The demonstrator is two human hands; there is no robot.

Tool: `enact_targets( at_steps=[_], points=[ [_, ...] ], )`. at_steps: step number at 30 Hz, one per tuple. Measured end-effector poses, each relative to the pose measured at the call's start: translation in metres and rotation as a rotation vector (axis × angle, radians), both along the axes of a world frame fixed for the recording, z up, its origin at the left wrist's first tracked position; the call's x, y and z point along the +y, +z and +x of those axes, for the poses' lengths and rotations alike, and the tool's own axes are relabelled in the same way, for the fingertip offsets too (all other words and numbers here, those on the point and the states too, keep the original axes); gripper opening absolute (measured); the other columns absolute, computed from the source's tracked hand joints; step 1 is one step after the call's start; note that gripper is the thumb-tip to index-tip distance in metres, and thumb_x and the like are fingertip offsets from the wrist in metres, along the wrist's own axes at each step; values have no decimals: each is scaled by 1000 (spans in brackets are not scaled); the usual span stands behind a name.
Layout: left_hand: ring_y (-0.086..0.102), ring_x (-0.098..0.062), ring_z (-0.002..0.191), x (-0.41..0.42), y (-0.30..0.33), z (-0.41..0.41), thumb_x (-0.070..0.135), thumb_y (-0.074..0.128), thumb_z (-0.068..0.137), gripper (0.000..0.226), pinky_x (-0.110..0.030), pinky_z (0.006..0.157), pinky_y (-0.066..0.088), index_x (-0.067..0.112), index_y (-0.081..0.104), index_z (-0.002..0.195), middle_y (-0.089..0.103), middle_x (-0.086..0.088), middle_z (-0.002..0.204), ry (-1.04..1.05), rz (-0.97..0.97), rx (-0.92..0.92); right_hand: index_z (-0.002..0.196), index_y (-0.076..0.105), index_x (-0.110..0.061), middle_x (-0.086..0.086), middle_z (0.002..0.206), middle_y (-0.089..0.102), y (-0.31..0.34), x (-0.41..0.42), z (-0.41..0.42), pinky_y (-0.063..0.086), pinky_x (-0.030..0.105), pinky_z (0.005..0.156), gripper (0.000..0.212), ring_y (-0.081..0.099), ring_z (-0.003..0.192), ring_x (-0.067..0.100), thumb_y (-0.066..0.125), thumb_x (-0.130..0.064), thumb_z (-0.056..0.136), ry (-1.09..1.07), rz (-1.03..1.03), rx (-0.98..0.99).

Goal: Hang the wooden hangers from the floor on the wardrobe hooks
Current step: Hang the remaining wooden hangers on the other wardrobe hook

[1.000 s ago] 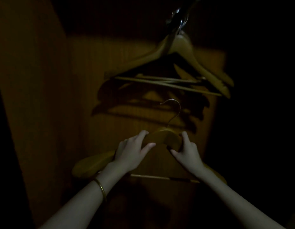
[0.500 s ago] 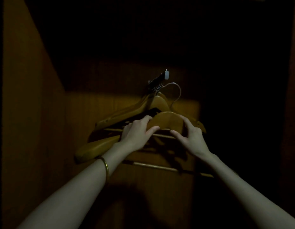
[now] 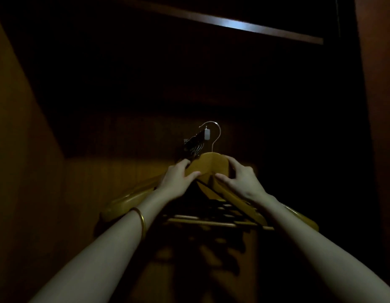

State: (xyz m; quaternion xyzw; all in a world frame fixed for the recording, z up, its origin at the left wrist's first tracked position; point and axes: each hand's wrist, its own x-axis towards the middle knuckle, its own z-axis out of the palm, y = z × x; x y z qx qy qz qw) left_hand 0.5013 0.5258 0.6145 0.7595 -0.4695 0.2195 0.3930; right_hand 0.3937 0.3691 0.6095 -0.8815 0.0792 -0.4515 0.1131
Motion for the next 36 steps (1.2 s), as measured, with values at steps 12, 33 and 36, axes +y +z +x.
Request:
enact_targets(
  at_steps=[12, 33, 36],
  points=[
    [40, -19, 128, 12, -23, 47, 17, 58, 87, 55, -33, 108, 35, 16, 35, 137, 44, -3, 136, -26, 48, -21, 142, 22, -30, 8, 129, 51, -5, -4, 46, 52, 23, 77, 62, 62, 93, 17, 53, -40, 89, 46, 13, 157],
    [35, -16, 123, 17, -46, 48, 18, 59, 86, 50, -31, 102, 36, 17, 40, 133, 41, 0, 127, 79, -62, -158, 147, -2, -33, 8, 119, 49, -24, 8, 40, 52, 30, 78, 74, 51, 102, 19, 43, -50, 90, -326, -190, 146],
    [37, -17, 123, 23, -61, 38, 19, 61, 84, 47, -32, 100, 38, 18, 46, 128, 44, 0, 127, 147, -150, -268, 147, -4, -31, 10, 127, 44, -34, 15, 30, 48, 34, 88, 77, 46, 110, 22, 44, -50, 90, -305, -130, 160]
  ],
)
